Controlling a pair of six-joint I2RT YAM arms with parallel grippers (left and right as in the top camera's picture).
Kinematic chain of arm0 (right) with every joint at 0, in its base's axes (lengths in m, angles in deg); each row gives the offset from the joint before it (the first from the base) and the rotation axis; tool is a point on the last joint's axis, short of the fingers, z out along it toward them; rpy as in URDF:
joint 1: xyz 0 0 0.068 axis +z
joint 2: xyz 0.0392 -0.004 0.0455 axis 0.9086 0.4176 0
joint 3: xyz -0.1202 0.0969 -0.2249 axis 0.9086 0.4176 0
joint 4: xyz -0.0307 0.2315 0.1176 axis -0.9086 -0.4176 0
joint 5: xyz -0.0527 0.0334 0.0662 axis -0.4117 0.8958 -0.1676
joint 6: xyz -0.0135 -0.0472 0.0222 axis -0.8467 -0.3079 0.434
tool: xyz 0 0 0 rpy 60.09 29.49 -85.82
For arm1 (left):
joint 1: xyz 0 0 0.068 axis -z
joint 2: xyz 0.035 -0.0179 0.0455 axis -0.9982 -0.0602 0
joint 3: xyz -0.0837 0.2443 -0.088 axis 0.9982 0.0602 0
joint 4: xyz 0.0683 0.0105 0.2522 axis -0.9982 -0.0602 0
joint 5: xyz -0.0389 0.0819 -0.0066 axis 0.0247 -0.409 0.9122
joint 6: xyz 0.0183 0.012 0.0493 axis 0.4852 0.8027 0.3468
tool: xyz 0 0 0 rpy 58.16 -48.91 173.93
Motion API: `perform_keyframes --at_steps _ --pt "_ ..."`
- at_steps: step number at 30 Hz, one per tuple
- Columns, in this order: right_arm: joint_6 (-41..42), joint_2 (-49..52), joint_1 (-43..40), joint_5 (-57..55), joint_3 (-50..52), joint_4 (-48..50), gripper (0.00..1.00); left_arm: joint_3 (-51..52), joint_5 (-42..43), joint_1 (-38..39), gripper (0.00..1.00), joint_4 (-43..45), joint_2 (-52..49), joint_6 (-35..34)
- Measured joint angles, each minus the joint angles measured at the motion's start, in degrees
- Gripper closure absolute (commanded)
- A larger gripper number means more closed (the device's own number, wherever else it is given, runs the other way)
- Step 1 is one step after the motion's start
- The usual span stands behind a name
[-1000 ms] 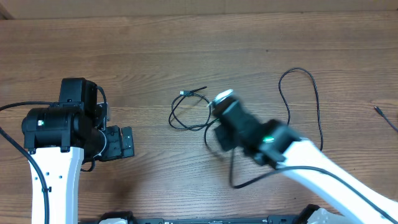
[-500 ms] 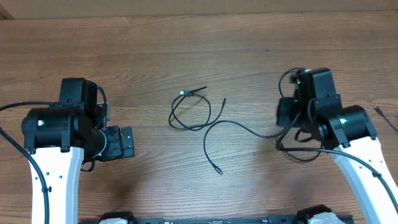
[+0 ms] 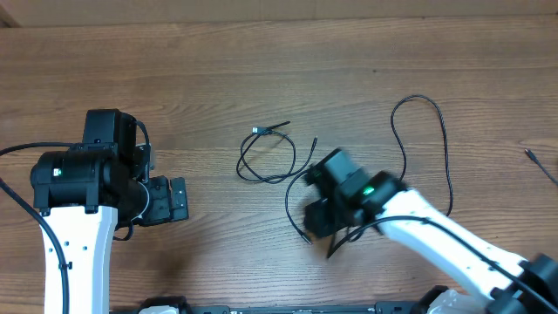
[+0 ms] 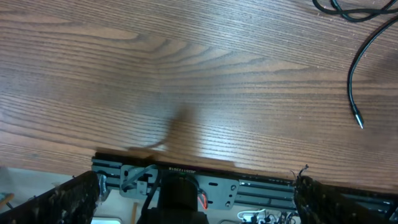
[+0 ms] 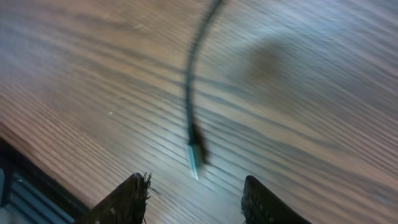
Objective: Untangle cables
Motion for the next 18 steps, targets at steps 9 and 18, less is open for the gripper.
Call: perform_keyframes --at_steps 9,18 --pt "0.81 10.51 12.66 -12.24 0.00 5.42 0.46 0.00 0.00 0.02 0.01 -0.02 0.00 0.00" --pt "1.01 14.21 13.46 -15.06 -0.74 6.03 0.89 0.00 0.00 0.02 0.00 0.00 0.00 0.00"
